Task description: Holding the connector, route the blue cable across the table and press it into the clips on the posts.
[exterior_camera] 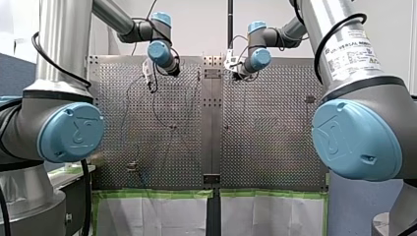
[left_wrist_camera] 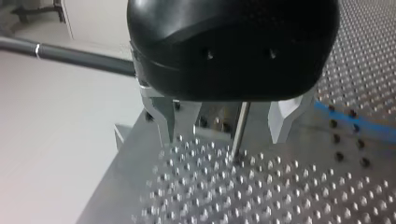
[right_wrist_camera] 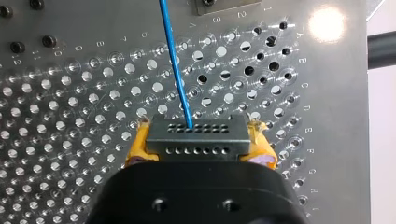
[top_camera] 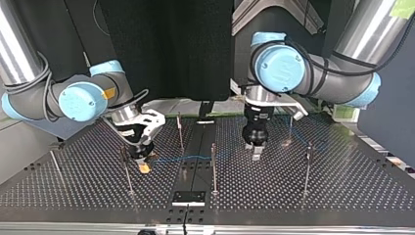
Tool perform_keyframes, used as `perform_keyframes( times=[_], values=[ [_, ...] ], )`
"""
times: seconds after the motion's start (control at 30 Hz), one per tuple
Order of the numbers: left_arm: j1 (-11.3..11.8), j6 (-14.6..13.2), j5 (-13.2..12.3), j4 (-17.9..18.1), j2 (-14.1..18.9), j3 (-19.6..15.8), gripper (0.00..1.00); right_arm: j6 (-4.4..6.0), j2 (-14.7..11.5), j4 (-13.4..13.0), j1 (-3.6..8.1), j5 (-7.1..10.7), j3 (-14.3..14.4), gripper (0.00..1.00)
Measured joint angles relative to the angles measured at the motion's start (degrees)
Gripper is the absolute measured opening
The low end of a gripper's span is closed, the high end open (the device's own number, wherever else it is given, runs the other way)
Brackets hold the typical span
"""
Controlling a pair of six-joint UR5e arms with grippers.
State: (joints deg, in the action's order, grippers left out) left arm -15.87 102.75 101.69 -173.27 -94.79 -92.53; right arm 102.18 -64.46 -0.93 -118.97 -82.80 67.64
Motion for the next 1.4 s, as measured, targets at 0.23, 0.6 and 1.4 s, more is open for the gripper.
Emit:
perform_keyframes(
  times=[0.23,0.6,1.4],
  values=[
    [-3.8,-1.3,3.6,-1.7,0.7,-0.3,1.00,0.09,0.0,0.0,0.00,-0.01,0.0,0.00],
    [-10.0,-1.1,9.7,1.1,0.6,-0.5,1.00,0.18,0.0,0.0,0.00,-0.09,0.0,0.00],
    [-22.2,-0.8,15.8,-0.1,-4.9,5.7,1.00,0.40,0.0,0.0,0.07,-0.08,0.0,0.00]
  ],
)
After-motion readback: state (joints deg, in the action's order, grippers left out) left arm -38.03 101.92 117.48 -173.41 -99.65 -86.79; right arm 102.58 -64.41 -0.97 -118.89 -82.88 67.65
